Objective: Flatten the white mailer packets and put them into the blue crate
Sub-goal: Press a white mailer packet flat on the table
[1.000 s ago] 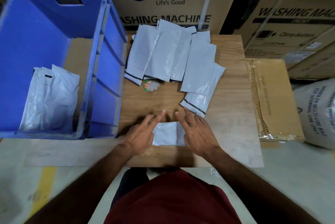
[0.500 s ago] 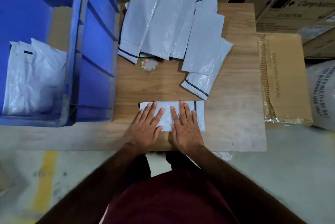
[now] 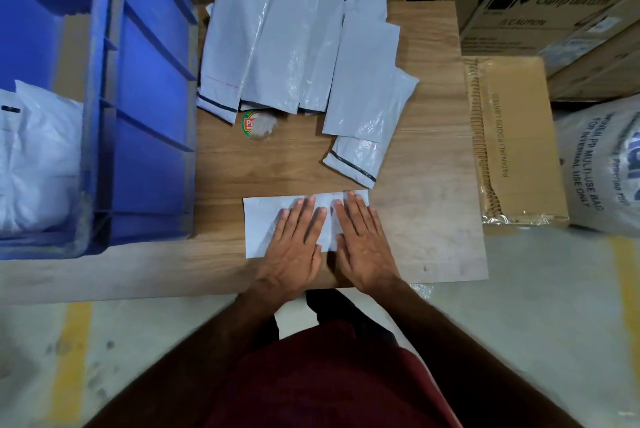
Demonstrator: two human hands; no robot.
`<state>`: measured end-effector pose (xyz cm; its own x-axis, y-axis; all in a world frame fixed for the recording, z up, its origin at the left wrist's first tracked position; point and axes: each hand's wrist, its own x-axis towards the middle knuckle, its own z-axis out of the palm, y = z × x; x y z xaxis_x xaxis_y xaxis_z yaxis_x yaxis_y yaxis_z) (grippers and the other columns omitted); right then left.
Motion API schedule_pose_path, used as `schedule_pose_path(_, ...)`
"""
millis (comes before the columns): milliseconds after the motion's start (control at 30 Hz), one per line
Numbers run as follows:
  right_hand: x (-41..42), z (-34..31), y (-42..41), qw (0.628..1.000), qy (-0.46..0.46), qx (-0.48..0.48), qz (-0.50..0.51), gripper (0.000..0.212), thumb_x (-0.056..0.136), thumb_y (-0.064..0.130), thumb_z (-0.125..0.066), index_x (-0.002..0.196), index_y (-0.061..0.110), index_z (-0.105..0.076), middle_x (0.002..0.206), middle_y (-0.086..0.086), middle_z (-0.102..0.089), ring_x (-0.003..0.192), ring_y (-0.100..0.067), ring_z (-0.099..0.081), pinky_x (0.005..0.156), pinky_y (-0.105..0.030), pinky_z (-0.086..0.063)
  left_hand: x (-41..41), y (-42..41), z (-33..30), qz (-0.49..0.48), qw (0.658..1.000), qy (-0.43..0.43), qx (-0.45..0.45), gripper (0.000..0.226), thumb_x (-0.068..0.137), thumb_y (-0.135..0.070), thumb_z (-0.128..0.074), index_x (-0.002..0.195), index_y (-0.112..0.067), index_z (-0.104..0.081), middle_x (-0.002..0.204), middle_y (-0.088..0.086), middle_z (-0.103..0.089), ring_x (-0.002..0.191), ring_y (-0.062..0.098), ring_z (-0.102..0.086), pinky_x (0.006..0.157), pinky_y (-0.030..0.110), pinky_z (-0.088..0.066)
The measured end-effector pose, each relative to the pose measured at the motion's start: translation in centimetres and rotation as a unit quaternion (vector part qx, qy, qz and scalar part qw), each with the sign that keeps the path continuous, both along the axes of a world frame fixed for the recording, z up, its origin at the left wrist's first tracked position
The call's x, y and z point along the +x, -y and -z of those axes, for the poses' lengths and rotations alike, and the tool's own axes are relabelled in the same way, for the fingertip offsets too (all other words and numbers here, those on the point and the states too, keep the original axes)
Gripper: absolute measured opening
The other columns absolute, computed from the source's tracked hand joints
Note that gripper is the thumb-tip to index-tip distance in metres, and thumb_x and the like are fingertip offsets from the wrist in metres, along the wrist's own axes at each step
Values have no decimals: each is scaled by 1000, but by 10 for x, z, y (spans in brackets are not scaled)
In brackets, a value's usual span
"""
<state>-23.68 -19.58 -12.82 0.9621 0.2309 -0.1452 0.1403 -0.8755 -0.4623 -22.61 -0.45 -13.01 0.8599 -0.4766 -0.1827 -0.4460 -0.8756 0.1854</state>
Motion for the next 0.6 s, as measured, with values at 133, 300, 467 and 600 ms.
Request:
schedule_pose_path(133,-5,7,9,999,-9,-33,23,64,104,31,-33,163,15,-14,171,-9,-5,158,-22,0,125,-51,-15,-2,5,9,-11,1000,-6,5,73,95,-33,-35,162,-12,-17,169,16,-5,157,33,-4,124,53,-17)
schedule_pose_path(300,-6,1,1,999,-4,-32,29,67,101,29,-35,163,12,-15,170,-13,-2,158,-25,3,125,-54,-13,1,-6,-1,-5,1000,12,-25,76,99,-34,-49,162,-10,-14,169,17,-4,157,33,-2,123,57,-16)
schedule_pose_path(467,0,-3,-28,999,14,-23,-22,66,104,34,-38,163,16,-16,170,-15,-1,158,-28,4,126,-53,-8,-9,-44,3,-101,995,17,19,79,100,-54,-35,161,-8,-17,168,22,-5,156,34,-4,124,56,-15)
schedule_pose_path(600,2,7,-35,998,-2,-48,-36,66,104,38,-36,163,19,-15,170,-13,2,157,-28,5,125,-56,-10,-9,-54,13,-85,996,-16,24,81,100,-61,-27,162,-11,-13,169,19,-3,157,32,-2,125,53,-16)
